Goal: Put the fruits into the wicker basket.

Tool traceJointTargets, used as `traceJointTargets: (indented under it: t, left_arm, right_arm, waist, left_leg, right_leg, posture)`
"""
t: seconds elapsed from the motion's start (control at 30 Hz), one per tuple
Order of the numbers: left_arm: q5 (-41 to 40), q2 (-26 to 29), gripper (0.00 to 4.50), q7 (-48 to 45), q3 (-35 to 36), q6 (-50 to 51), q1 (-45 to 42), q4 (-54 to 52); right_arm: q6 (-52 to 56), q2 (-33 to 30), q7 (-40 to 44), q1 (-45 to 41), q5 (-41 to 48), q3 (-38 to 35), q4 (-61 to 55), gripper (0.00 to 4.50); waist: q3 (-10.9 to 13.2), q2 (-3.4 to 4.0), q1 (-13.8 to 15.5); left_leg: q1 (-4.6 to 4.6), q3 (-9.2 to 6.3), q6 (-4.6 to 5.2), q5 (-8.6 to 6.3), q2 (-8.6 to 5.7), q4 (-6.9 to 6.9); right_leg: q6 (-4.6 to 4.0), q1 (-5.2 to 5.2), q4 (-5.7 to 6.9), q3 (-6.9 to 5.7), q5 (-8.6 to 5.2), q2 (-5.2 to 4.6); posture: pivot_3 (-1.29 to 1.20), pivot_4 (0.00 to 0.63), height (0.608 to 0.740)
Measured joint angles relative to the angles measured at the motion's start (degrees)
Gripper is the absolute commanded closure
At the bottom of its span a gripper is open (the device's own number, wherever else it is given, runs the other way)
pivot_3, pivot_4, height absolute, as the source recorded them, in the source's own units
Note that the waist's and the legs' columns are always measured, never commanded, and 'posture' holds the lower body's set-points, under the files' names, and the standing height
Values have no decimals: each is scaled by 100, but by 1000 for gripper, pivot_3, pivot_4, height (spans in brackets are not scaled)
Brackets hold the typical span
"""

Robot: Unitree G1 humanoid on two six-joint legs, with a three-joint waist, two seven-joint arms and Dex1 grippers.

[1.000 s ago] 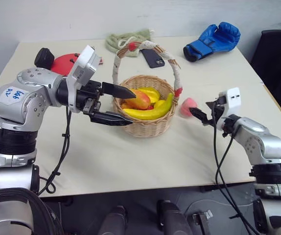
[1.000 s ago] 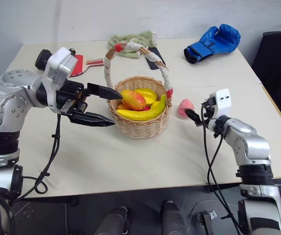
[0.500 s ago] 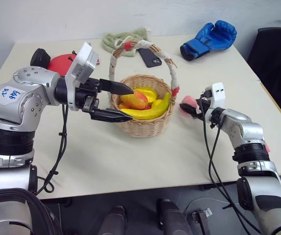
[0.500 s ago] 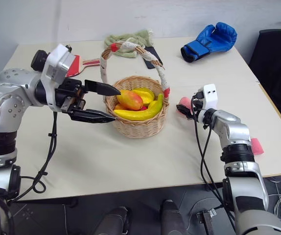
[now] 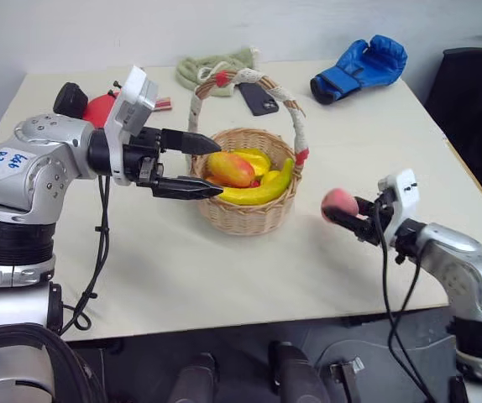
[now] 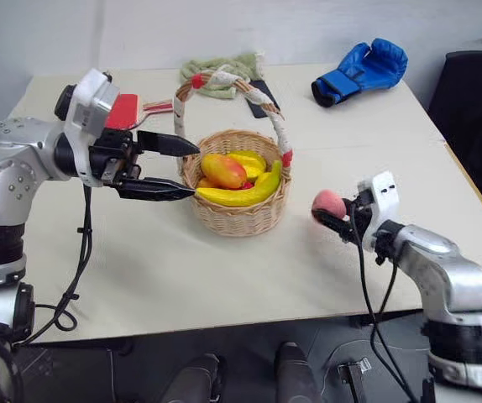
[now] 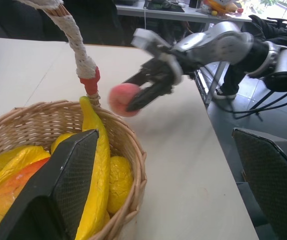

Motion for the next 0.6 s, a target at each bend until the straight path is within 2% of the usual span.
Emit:
traceJointTargets:
  t: [0.1,0.17,0.3,0.4,0.47,0.6]
  left_arm:
    - [3,5,0,-7,-1,-13,0,74]
    - [43,19,0,-12,-1,-63,0,208]
    - [92,30,0,-30,-4,-156,-14,398]
    - [145,50,0,-43,-4,-225,-13,426]
    - [187,61,0,-34,-3,-264,-13,485]
    - [199,62,0,-5,3,-265,-13,499]
  right_arm:
    - [537,135,-258,-354,716,12,-917,1964]
    - [740,582,-654,-1095,866,270,-1016,1964]
    - [809,1475,-1263,-2320,794,915,-636,1964]
    - [644,1716,-1394,-2747,383,1422,-1,1964]
    - [536,1804,-1449,-2799,34,1678,538,1179]
    - [532,1811,-1464,-2754,-212,1774,848,11]
  waist:
    - [0,1,-21]
    - [0,0,-36]
    - [-1,1,4]
    - [-1,-1,37]
    - [-2,-2,33]
    - [-2,-2,6]
  left_leg:
    - [23,16,-1,1,11,-5]
    - [28,17,-9,5,19,-3]
    - [21,10,-19,12,18,-6]
    - [9,1,-11,8,7,-1]
    - [4,3,2,2,-6,2]
    - [1,18,6,-1,-5,-2]
  right_leg:
    - [-3,0,13,18,0,14]
    - [-16,-3,21,22,8,23]
    - [-21,-10,45,17,7,21]
    - [-21,-12,39,-5,7,5]
    - [-21,-12,39,-22,8,-12]
    - [-20,-23,37,-44,8,-22]
  posture:
    - [0,150,740]
    - [0,150,740]
    - [0,150,740]
    - [0,150,740]
    - [0,150,740]
    - [0,150,740]
